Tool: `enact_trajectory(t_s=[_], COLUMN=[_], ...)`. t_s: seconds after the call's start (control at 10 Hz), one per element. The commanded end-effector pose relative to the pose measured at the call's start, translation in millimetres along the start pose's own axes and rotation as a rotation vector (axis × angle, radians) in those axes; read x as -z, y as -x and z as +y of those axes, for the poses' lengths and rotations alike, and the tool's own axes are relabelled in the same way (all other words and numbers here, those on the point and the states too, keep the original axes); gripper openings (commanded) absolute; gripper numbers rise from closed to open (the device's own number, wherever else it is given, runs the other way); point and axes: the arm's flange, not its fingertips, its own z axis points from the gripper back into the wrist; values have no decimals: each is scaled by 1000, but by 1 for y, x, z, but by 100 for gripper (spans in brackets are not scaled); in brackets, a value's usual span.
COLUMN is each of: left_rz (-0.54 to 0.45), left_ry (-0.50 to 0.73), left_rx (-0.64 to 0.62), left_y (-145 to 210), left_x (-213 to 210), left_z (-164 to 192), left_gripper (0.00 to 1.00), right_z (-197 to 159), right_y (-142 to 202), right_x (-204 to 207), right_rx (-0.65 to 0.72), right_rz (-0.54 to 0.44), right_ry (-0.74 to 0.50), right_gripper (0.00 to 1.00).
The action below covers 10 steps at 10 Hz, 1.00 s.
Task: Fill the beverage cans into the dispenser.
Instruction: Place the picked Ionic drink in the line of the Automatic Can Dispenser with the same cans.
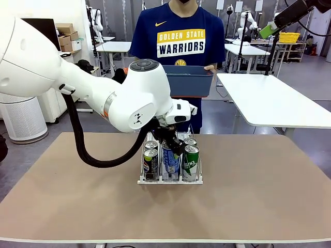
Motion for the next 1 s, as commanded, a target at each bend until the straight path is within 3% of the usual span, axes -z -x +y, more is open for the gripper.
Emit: enact_trajectory(t_s=[0.0,0.4,0.5,0.6,0.9], left_rz=[-34,49,64,44,44], left_ry=[-37,27,89,19,19], left_rx=[13,33,-6,14,14], left_y=[-12,-5,-4,2,2], left_x=[10,29,21,28,28], left_z=[10,8,4,6,6], left_gripper=[57,57,57,57,57], right_z=[0,0,0,0,0], right_y=[1,1,1,1,1], right_x=[0,0,0,0,0], right_rx=[1,1,1,1,1], right_rz=[1,1,1,1,1], right_ry=[-1,-1,-1,-1,-1], right_gripper=[100,100,100,100,100])
